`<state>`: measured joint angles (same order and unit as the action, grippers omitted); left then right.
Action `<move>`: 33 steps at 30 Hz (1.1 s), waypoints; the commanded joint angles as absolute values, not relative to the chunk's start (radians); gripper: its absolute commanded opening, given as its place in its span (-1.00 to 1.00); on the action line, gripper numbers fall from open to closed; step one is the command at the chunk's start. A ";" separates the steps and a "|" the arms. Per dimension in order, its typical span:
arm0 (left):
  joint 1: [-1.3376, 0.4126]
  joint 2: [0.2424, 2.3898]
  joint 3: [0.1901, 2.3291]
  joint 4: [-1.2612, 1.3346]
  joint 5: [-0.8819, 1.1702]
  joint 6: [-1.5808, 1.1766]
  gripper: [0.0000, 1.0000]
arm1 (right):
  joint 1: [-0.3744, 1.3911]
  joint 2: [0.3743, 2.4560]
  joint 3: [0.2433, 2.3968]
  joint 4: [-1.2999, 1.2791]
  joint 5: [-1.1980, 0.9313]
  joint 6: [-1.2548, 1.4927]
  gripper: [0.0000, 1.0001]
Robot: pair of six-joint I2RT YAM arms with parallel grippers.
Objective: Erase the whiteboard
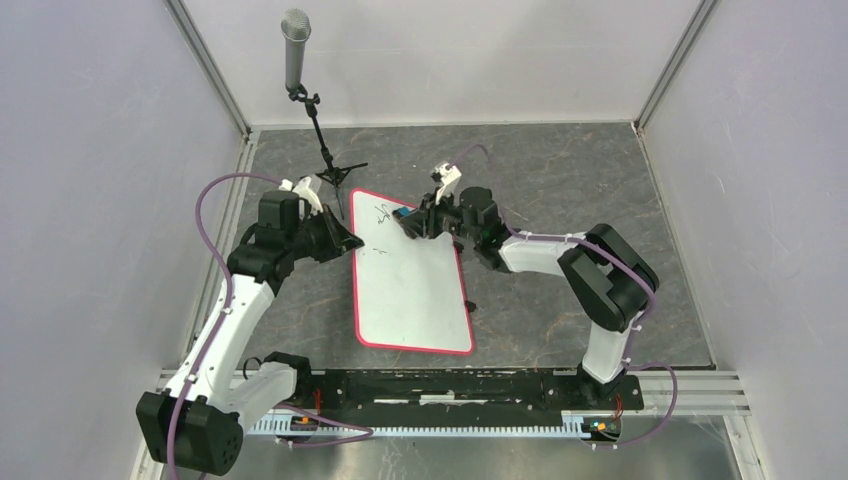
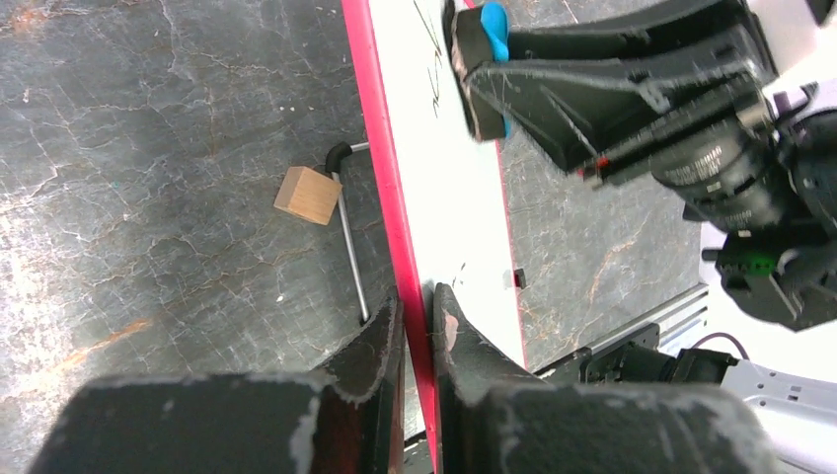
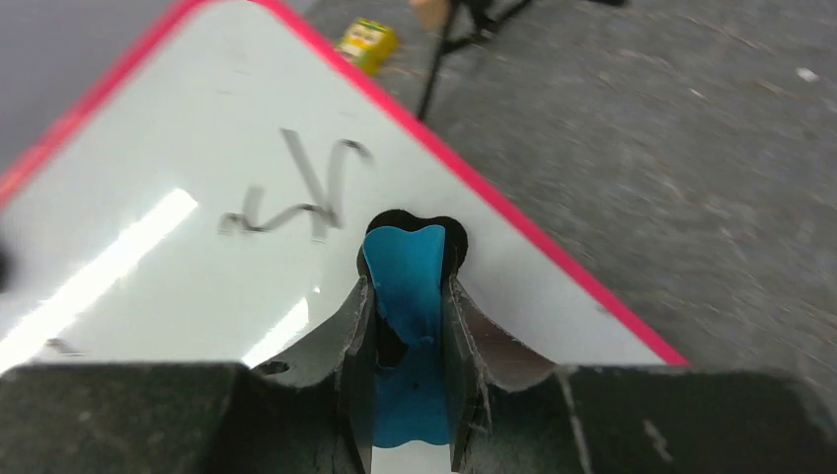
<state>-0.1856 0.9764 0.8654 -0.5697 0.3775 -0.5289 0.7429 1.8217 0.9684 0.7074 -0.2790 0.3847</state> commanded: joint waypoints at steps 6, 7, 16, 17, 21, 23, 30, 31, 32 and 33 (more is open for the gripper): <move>-0.198 0.987 0.857 -0.590 0.396 -0.382 -0.95 | 0.719 1.857 0.984 0.534 -0.355 0.305 -0.54; -0.198 0.986 0.859 -0.590 0.396 -0.383 -0.95 | 0.731 1.840 0.969 0.552 -0.371 0.297 -0.54; -0.199 0.968 0.876 -0.589 0.406 -0.411 -0.95 | 0.924 1.699 0.930 0.461 -0.521 -0.050 -0.55; -0.198 0.967 0.876 -0.589 0.404 -0.414 -0.95 | 0.933 1.692 0.920 0.471 -0.557 -0.058 -0.55; -0.198 0.957 0.874 -0.590 0.405 -0.425 -0.95 | 0.949 1.681 0.889 0.545 -0.610 -0.039 -0.55; -0.199 0.955 0.871 -0.590 0.398 -0.424 -0.95 | 0.950 1.694 0.892 0.559 -0.632 -0.034 -0.55; -0.198 0.960 0.875 -0.590 0.397 -0.422 -0.95 | 0.823 1.741 0.883 0.525 -0.468 0.099 -0.55; -0.198 0.960 0.874 -0.591 0.397 -0.421 -0.95 | 0.784 1.751 0.862 0.562 -0.462 0.148 -0.55; -0.198 0.962 0.873 -0.590 0.396 -0.419 -0.95 | 0.754 1.758 0.847 0.587 -0.446 0.193 -0.55; -0.198 0.964 0.871 -0.590 0.396 -0.419 -0.95 | 0.734 1.764 0.833 0.601 -0.431 0.220 -0.55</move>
<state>-0.1867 0.9577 0.8654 -0.5869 0.3775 -0.5140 0.8429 1.6894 0.9119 0.6540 -0.4908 0.0540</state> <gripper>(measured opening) 0.155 0.302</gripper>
